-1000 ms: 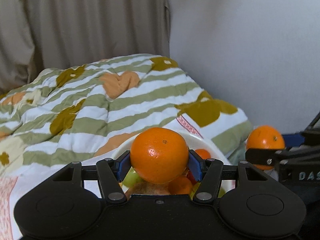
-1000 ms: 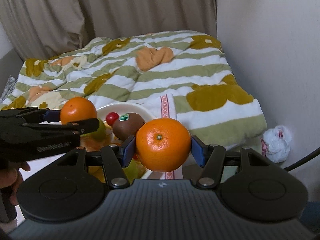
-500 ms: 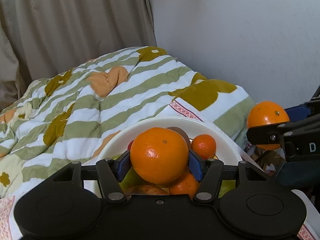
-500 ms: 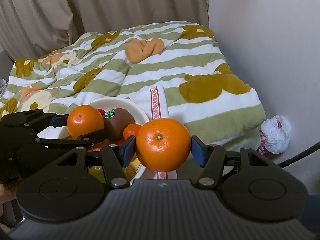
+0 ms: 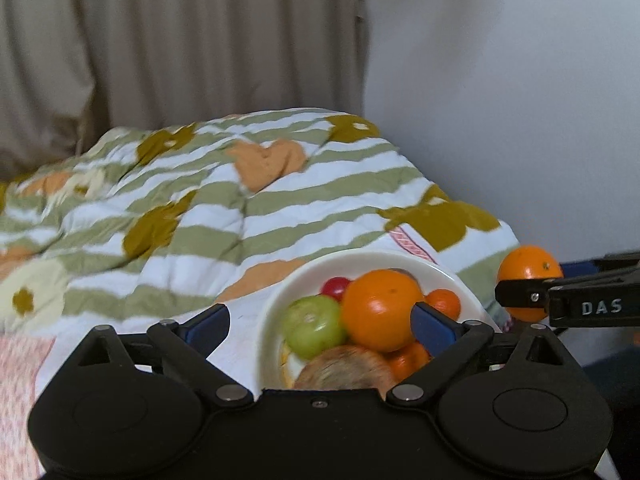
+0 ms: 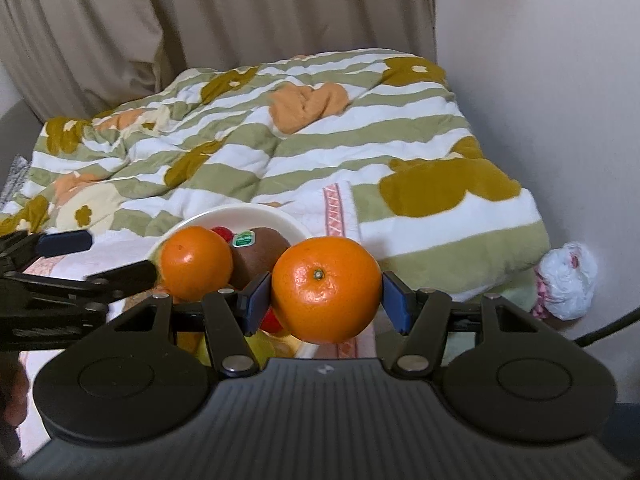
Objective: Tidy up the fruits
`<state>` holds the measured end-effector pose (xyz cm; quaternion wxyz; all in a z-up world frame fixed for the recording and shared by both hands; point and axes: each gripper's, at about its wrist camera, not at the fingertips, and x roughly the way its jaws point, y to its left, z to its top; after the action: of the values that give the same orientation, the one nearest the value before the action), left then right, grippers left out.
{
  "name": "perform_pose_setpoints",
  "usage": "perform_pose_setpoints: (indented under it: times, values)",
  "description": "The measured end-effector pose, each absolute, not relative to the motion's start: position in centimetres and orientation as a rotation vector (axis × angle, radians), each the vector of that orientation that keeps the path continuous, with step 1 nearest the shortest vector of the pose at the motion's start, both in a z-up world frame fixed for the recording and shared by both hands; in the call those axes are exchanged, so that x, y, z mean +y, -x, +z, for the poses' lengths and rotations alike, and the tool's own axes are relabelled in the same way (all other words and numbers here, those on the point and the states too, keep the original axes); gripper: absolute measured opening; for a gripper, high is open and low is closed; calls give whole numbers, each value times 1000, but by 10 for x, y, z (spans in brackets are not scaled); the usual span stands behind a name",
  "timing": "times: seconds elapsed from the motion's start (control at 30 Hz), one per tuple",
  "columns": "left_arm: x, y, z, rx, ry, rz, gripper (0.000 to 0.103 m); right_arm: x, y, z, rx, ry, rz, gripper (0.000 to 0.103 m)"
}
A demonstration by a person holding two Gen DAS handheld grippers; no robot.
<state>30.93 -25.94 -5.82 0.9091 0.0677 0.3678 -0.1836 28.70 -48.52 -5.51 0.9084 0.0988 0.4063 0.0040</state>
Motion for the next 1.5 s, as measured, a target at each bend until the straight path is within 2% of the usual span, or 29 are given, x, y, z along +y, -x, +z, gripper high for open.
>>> perform_pose_setpoints:
  times: [0.6, 0.67, 0.73, 1.0, 1.5]
  values:
    - [-207, -251, -44, 746, -40, -167, 100, -470, -294, -89, 776, -156, 174, 76]
    - [-203, -243, -42, 748, -35, -147, 100, -469, -290, -90, 755, -133, 176, 81]
    - [-199, -234, -39, 747, -26, -131, 100, -468, -286, -87, 738, -108, 179, 103]
    - [-171, -197, -16, 704, 19, -78, 100, -457, -259, -56, 692, -95, 156, 103]
    - [-86, -112, 47, 546, 20, -68, 102, -361, -160, 48, 601, -87, 97, 103]
